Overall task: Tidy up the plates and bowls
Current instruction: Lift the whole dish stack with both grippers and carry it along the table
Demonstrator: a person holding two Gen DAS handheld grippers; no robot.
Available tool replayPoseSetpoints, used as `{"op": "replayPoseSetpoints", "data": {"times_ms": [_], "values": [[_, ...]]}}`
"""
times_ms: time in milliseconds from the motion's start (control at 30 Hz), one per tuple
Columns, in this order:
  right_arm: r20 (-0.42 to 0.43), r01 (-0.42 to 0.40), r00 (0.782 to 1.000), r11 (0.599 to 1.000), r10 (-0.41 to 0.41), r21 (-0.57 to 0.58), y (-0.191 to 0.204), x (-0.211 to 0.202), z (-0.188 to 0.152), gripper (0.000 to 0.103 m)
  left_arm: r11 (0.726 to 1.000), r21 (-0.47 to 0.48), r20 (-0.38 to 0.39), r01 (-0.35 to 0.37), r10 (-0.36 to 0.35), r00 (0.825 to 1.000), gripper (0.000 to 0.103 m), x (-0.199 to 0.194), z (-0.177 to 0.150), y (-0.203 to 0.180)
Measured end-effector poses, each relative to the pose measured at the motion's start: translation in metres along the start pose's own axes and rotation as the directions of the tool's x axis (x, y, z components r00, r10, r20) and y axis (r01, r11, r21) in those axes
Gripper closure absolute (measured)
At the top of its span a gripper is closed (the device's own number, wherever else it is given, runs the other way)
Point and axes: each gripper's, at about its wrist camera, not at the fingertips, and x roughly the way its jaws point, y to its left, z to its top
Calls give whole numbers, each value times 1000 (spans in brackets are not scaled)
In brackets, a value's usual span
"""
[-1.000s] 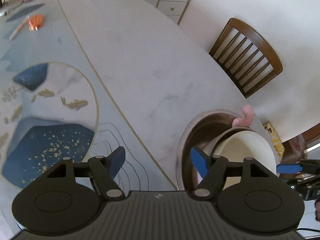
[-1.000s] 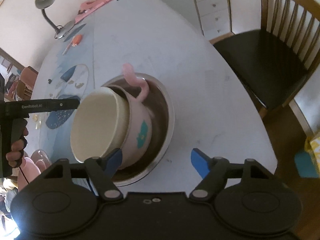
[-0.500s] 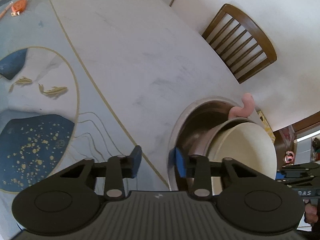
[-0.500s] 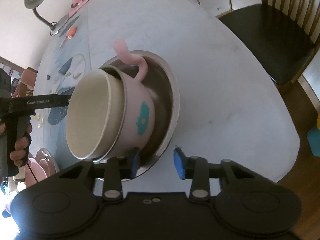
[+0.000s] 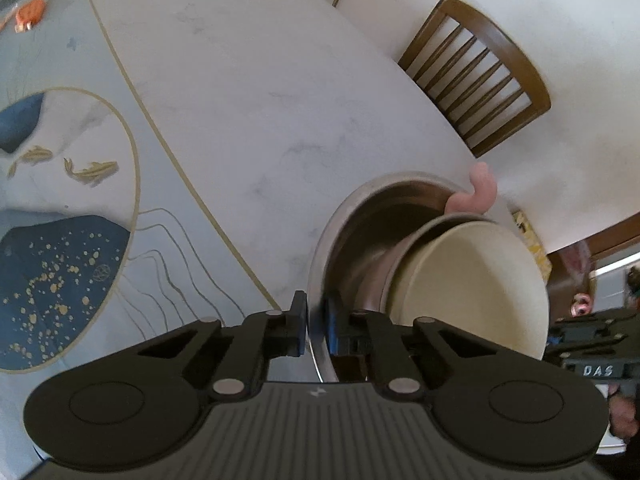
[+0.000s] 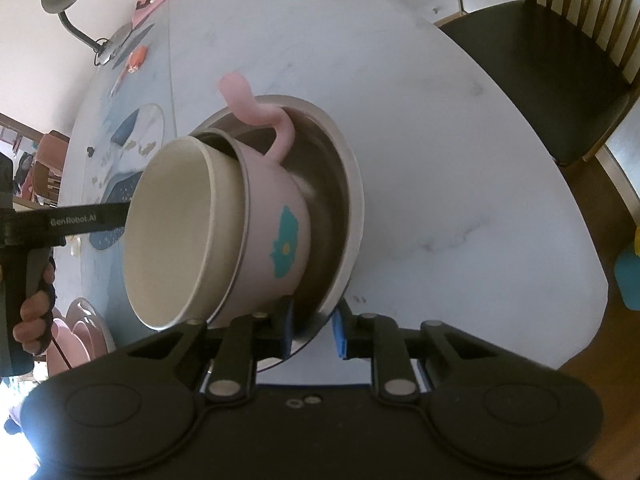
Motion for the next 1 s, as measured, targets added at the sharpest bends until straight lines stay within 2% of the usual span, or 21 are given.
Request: {"op": "replayPoseSetpoints", "data": {"times_ms": [267, 633, 1000], "values": [[19, 53, 999, 994, -51, -91, 9, -2, 1, 84, 998, -49, 36, -40, 42, 998, 94, -6, -16, -9], [-12, 16, 1000, 987, -19, -160, 11, -11, 8, 86, 988, -143, 118, -51, 68, 991, 94, -26, -43, -17], [-29, -27, 999, 963, 20, -267, 47, -36, 22, 86, 967, -244, 230, -74, 132, 964, 94, -86, -61, -20]]}}
